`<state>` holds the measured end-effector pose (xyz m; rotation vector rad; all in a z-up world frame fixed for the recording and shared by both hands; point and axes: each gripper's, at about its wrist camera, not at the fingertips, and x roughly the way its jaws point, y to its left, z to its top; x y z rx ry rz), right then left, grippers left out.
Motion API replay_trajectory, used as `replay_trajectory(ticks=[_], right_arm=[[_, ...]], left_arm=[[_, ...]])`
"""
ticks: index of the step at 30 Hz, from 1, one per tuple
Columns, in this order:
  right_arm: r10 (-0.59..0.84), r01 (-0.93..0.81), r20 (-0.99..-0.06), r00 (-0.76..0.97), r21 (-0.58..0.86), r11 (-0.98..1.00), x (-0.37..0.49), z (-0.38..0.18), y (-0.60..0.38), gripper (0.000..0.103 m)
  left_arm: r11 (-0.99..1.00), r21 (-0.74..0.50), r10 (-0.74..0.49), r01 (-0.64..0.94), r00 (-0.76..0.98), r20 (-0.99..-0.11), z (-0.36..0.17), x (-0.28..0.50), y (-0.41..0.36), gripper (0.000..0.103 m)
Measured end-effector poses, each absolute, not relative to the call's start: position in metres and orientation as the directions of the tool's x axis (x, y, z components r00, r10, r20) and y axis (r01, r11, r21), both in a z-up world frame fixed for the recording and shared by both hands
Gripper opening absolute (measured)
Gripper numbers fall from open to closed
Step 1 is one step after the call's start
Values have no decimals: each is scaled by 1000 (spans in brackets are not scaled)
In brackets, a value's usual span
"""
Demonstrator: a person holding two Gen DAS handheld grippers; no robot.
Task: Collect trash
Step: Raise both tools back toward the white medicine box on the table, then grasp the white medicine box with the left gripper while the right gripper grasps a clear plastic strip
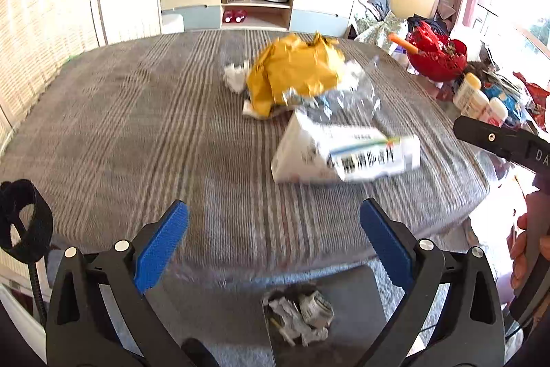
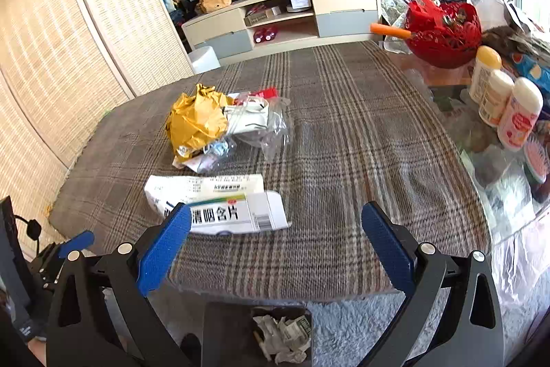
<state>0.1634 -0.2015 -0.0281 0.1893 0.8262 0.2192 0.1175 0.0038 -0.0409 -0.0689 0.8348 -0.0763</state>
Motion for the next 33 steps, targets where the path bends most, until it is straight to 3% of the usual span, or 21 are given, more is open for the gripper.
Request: replay_trajectory(ticks=[5,19,24,28,31,33], right_arm=[[237,-118,-735,635,210,970,203,-29,-188,100],[295,-98,-754,587,296,950,266,-50,-166,98],[333,-97,-754,567,340,936,275,-57,-165,71],[347,-100,-749,565,355,929,281,-62,-162,59],[353,-109,-749,561,356,928,285,-64,-156,57],[350,-117,-753,557,345,931,287,-65,-152,53]], left_arm=[[996,-71,-85,49,670,-738,-37,155,-2,95],[998,-18,-50,56,638,-768,-60,200,-19,90],[997,-46,-75,63,623,-779,-65,206,-19,85],[996,-67,-93,64,606,-790,-68,211,-19,74],[995,-78,-100,63,591,-800,-72,213,-18,66],[994,-85,-108,68,583,-805,-74,214,-18,65]])
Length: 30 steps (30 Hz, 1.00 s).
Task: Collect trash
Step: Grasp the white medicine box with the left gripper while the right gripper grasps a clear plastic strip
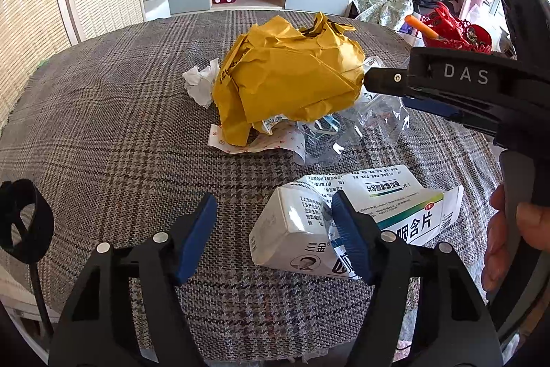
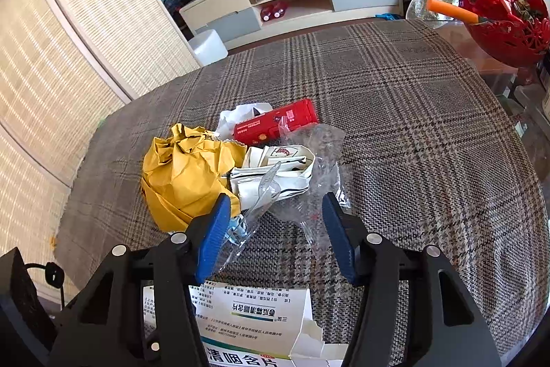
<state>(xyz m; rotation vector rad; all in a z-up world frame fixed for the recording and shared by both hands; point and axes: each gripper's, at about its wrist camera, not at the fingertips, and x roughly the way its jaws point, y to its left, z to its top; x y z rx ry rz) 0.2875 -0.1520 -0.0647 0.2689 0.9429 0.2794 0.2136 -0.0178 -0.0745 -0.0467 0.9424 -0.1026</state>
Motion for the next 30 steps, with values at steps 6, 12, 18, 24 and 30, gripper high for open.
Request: replay_trajectory(ticks=[6,12,18,24,30], right_arm=[[347,-119,-758,552,341,933,290,-67,-153,30],[337,-143,-753,565,314,939,281,-58,-152,19],[309,-150,-742,595,275,950,261,-36,-163,18],[268,-142,-718,642,232,962,233,-4,-182,11],[240,-129,-706,667,208,970,204,13,-197,9]], left_arm=[[989,-117,-150,93,579,-802,-73,209,-13,46],[989,-114,-148,94,583,-799,-69,204,-11,39],[991,-74,-126,108,625,-770,-46,188,-11,38],[992,-51,-116,117,650,-751,-29,171,-12,38],[989,-20,-116,147,677,-727,-14,147,-25,38]])
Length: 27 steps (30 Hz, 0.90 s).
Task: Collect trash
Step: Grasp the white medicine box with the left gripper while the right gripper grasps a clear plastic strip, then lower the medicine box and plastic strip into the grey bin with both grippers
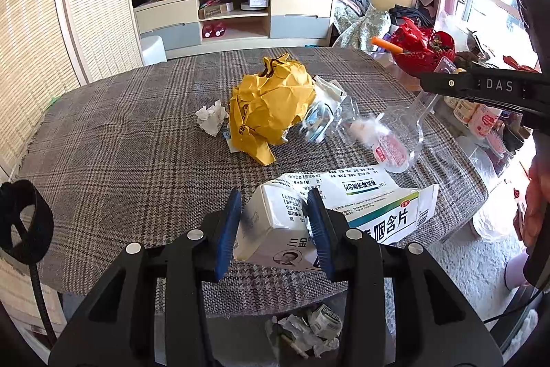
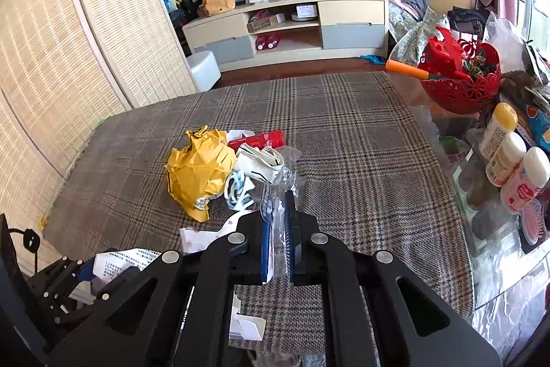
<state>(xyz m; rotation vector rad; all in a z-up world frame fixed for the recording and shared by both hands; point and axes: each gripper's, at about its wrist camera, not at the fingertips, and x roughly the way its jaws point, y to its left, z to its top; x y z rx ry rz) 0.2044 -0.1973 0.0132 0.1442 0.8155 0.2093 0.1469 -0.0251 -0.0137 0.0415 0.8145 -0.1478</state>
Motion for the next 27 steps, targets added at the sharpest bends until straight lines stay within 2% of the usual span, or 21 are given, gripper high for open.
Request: replay_trajectory(ticks=[6,13,18,27], right_arm=[[241,-131,-709,663,208,969,176,12,-203,9],[259,-152,-712,652,211,966,133,2,-204,9],[271,-159,-707,653,222,962,99,-5,-207,9],[242,-167,-745,622,176,970,54,-43,-203,9]], left_arm=[[984,11,-116,177,689,-715,-8,110,-34,38],[981,-3,-132,193,659,-740,-26,73,-36,38],[979,34,-106,199,649,-753,-40,46,-39,38],[981,-5,-126,196,613,-780,-57,2,-43,38]])
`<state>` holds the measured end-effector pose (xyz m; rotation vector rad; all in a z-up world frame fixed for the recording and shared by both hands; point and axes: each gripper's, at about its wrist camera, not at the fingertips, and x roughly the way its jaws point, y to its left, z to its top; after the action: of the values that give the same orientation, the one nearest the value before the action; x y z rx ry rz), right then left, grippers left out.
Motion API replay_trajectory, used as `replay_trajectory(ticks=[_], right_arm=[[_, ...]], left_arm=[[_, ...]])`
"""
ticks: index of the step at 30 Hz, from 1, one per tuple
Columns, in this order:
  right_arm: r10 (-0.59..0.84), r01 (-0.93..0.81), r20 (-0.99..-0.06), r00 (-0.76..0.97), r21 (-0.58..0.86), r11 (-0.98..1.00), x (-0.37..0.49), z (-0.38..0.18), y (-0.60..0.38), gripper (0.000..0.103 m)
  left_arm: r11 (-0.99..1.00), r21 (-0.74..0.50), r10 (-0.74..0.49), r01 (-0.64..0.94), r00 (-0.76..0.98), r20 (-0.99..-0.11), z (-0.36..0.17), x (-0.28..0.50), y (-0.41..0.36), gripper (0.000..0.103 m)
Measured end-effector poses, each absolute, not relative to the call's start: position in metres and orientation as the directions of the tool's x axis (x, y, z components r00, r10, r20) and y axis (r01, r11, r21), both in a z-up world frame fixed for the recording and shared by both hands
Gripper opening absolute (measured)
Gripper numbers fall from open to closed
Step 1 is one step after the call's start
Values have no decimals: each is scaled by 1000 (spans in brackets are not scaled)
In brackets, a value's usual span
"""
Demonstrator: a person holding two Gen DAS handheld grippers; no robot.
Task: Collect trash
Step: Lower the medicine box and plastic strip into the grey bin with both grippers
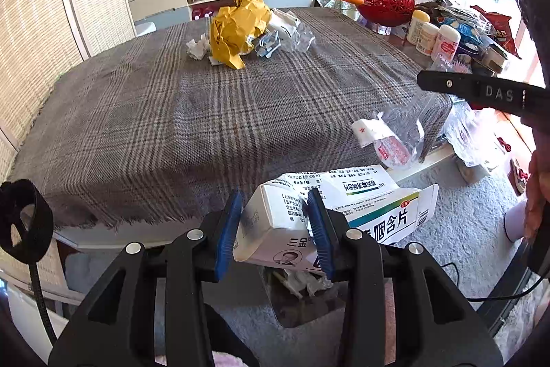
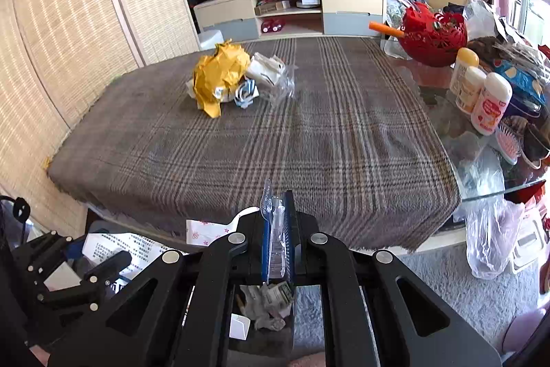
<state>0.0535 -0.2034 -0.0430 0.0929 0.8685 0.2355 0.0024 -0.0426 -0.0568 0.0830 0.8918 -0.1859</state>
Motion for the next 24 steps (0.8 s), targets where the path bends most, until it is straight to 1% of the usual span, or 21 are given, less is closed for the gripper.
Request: replay_trajectory(ticks=[3,9,16,24], right_arm=[[250,-160,-762,597,192,968,43,-63,-202,9],[263,-151,-791,553,215,965,32,-97,-196,9],[256,-127,-822,508,223,967,26,-135,-193,9],[268,-123,-860,435,238,964,24,-179,-183,9]], left_arm=[[979,-34,-147,200,583,-799,-69,-4,-45,38],[978,-36,-143,205,535,-833,-98,-15,-51,38],[985,-60,-130,161,473,-871,-138,-14,-47,38],[989,-59,-113,135,430,-896,-178,-10,-48,38]])
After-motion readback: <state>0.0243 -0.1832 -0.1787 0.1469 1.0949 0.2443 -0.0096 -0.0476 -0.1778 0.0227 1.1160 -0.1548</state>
